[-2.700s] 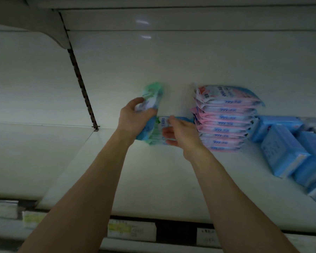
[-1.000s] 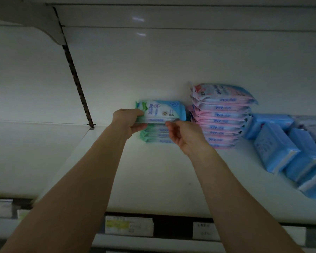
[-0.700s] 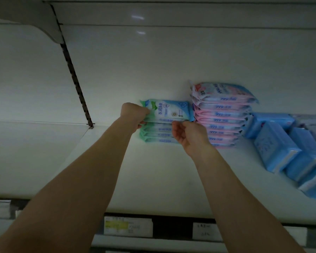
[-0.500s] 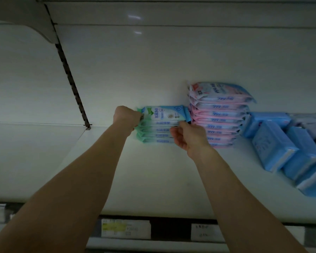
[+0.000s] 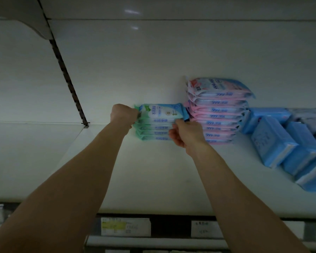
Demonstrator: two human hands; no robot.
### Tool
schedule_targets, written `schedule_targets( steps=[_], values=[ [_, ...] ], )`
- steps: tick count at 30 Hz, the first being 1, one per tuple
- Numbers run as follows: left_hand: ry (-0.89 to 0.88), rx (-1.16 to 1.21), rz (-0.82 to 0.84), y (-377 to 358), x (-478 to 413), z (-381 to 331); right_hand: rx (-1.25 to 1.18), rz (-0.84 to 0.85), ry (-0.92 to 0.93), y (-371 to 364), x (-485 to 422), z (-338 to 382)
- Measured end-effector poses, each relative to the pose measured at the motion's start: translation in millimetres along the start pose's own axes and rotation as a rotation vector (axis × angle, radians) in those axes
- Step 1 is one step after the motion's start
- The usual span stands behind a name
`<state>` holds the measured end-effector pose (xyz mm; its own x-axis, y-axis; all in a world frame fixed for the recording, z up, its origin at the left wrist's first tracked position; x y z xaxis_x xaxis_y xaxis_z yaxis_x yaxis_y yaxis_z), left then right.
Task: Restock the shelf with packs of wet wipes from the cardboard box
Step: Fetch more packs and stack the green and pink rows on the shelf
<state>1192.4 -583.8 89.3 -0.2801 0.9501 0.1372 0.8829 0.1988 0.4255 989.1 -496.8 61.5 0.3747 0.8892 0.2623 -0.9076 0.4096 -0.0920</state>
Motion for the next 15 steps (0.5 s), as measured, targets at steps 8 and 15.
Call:
schedule_targets(
  steps=[8,15],
  values=[
    [-0.013,-0.009,0.138,-12.6,12.2,-6.5,0.228,-0.009,-0.064,16.1,-0.7,-30.2],
    [0.076,-0.029,0.352,-30.1,26.4,-3.9,0.249,-0.026,-0.063,15.0,-2.1,-37.5]
  ],
)
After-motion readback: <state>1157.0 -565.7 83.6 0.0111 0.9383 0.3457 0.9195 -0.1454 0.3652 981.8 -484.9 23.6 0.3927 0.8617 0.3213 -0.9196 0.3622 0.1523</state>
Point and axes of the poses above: each hand's wrist, its own x-axis away from the middle knuckle, its own y-axis out of the back of the hand, z = x × y, the point moved 7 cm from there along -x, towards the middle knuckle, and after that the axes turned 1 degree about -x, right-handed, at the moved point
